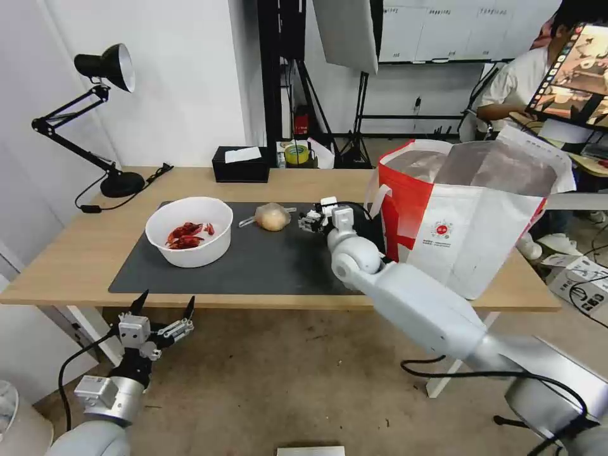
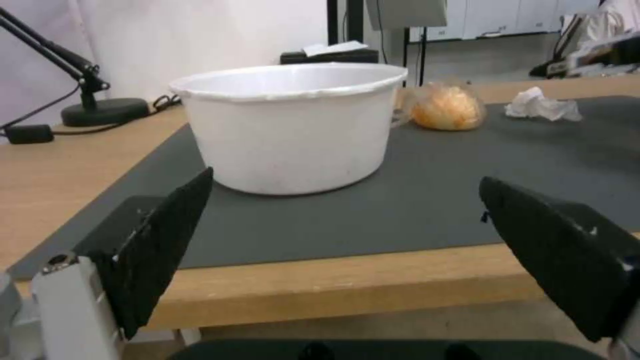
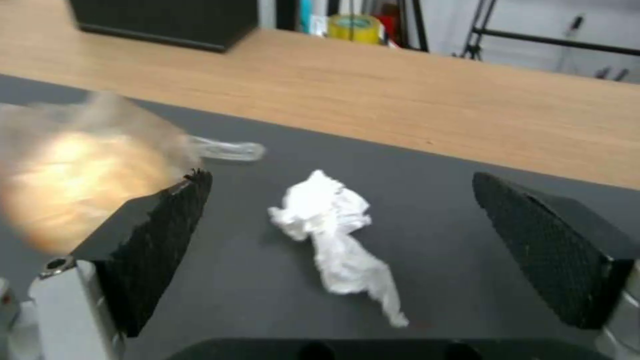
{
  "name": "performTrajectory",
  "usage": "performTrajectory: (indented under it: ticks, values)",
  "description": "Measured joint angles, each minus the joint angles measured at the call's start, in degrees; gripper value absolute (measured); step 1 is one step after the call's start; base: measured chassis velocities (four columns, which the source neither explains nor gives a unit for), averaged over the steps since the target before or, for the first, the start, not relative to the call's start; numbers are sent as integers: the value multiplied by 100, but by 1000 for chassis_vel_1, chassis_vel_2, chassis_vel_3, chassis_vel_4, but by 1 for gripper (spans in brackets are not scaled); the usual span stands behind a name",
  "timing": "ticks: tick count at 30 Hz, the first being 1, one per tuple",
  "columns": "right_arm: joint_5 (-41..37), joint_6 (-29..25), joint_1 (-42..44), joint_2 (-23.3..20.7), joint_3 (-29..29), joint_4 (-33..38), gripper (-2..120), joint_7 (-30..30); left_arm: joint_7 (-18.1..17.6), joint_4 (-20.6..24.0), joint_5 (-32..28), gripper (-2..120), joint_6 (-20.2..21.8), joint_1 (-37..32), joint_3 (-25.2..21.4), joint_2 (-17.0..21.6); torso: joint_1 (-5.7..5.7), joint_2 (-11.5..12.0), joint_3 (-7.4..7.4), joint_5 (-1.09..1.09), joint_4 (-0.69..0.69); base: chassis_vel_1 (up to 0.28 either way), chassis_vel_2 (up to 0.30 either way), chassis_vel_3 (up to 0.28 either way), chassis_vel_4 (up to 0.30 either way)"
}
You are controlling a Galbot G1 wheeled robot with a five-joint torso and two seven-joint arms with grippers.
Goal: Pick up the trash from the table and place it into the takeout bag.
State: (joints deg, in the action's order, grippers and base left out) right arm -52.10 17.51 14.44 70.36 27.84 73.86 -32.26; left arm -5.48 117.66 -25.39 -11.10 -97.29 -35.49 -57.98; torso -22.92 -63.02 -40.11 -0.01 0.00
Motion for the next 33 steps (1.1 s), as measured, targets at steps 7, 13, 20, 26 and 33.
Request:
performTrajectory:
  ticks: [7,13,20,26,33]
  values:
    - [-6,74,-185,391,12,-714,100,-43,1,34,30,100,-17,-12,0,-84,0,0,0,0,0,0,0,0,0]
    - [-2,98,-228,578,8,-1034,100,34,4,29,44,100,-65,-55,-1,-98,1,-1,0,1,0,0,0,0,0]
    - [42,99,-265,744,-45,-1434,100,330,5,17,45,100,-86,-56,-14,-124,0,-1,0,1,0,0,0,0,0]
    - [80,95,-262,769,-57,-1547,100,445,6,10,36,100,-87,-35,-18,-135,0,-1,0,1,-1,0,0,0,0]
    - [84,93,-295,809,-59,-1653,96,533,8,-14,-99,100,-86,-49,-95,-144,0,0,0,1,-1,0,0,0,0]
